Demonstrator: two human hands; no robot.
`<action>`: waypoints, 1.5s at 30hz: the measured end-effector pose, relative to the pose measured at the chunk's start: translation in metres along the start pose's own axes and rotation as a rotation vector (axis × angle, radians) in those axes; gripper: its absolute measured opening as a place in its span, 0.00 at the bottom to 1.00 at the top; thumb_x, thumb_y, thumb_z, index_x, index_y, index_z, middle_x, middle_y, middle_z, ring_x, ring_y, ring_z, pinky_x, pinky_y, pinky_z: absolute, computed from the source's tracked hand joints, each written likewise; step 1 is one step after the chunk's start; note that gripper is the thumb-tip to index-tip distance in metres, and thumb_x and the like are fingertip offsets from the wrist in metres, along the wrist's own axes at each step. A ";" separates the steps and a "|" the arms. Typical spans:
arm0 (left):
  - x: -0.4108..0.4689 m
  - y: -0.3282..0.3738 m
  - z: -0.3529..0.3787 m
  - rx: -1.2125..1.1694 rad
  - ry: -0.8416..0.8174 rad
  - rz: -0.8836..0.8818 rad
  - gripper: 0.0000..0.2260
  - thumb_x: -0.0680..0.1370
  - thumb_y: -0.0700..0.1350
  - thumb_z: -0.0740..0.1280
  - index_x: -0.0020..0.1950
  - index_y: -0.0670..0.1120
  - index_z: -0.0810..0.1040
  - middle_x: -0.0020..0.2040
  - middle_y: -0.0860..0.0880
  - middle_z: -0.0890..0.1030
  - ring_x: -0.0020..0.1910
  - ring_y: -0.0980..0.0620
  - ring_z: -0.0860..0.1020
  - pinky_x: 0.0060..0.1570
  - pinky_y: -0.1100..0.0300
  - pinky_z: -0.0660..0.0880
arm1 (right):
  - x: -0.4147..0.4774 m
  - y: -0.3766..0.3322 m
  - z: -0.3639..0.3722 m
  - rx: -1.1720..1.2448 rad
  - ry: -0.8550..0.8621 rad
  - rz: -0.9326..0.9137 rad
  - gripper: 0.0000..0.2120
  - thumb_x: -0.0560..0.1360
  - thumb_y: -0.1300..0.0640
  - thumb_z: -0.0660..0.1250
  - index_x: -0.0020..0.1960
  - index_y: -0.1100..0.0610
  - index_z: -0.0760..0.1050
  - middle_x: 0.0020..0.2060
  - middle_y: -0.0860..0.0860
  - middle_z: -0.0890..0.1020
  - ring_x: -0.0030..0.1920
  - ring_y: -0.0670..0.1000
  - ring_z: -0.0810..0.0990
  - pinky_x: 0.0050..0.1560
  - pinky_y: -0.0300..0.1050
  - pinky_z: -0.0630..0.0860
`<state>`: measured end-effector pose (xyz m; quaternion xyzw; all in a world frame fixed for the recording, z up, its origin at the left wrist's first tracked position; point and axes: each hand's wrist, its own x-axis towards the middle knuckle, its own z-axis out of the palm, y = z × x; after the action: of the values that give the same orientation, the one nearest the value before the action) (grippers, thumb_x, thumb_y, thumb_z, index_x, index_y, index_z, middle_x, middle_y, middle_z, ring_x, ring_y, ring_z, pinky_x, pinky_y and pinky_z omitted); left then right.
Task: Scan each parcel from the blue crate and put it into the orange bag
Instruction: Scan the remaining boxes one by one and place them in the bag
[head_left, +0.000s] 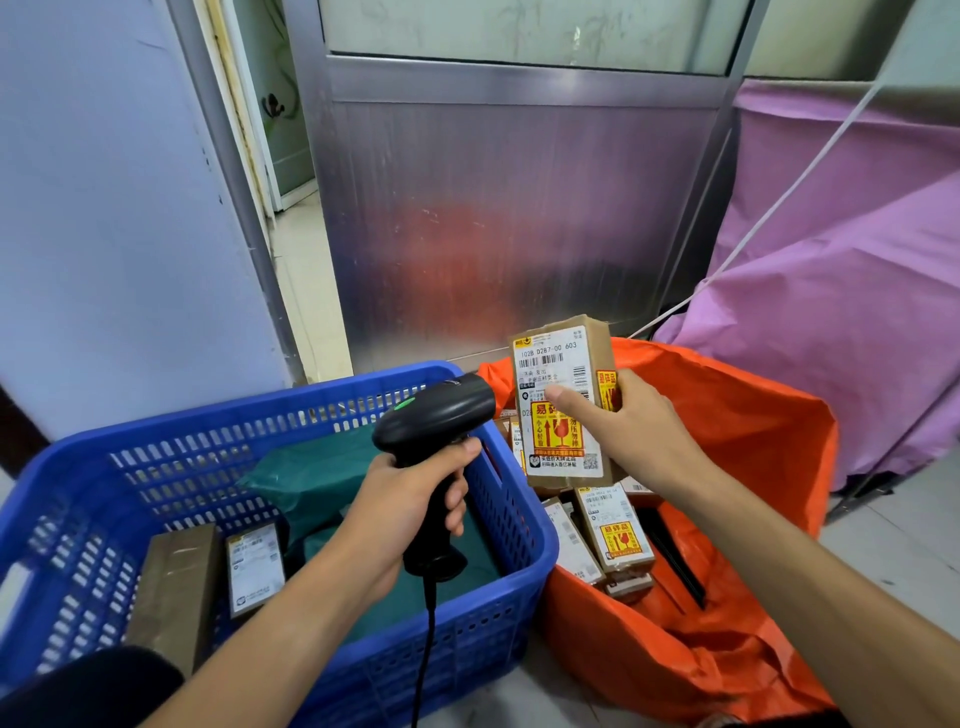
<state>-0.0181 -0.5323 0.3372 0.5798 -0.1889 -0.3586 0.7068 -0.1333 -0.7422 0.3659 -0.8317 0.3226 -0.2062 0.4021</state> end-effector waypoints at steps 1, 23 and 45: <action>0.000 0.000 0.000 0.001 -0.002 0.001 0.14 0.78 0.45 0.74 0.36 0.43 0.75 0.29 0.45 0.70 0.27 0.47 0.69 0.31 0.55 0.72 | 0.000 0.000 0.001 0.002 0.000 0.004 0.25 0.72 0.32 0.71 0.60 0.47 0.76 0.48 0.43 0.87 0.44 0.42 0.87 0.47 0.47 0.86; 0.008 -0.011 0.001 0.018 0.036 -0.023 0.06 0.79 0.42 0.71 0.44 0.42 0.78 0.31 0.44 0.73 0.27 0.47 0.70 0.32 0.54 0.72 | 0.010 0.025 -0.041 0.570 0.000 0.330 0.12 0.82 0.49 0.66 0.63 0.51 0.80 0.46 0.49 0.89 0.45 0.49 0.89 0.39 0.42 0.82; 0.027 -0.018 0.000 0.001 0.103 -0.081 0.06 0.80 0.43 0.70 0.48 0.42 0.76 0.31 0.46 0.72 0.27 0.48 0.69 0.33 0.54 0.69 | 0.080 0.104 -0.030 0.476 0.035 0.575 0.18 0.76 0.54 0.67 0.63 0.60 0.77 0.49 0.55 0.86 0.47 0.52 0.84 0.43 0.47 0.81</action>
<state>-0.0053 -0.5526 0.3161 0.6050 -0.1290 -0.3566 0.7001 -0.1333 -0.8627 0.3067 -0.5870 0.4927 -0.1681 0.6201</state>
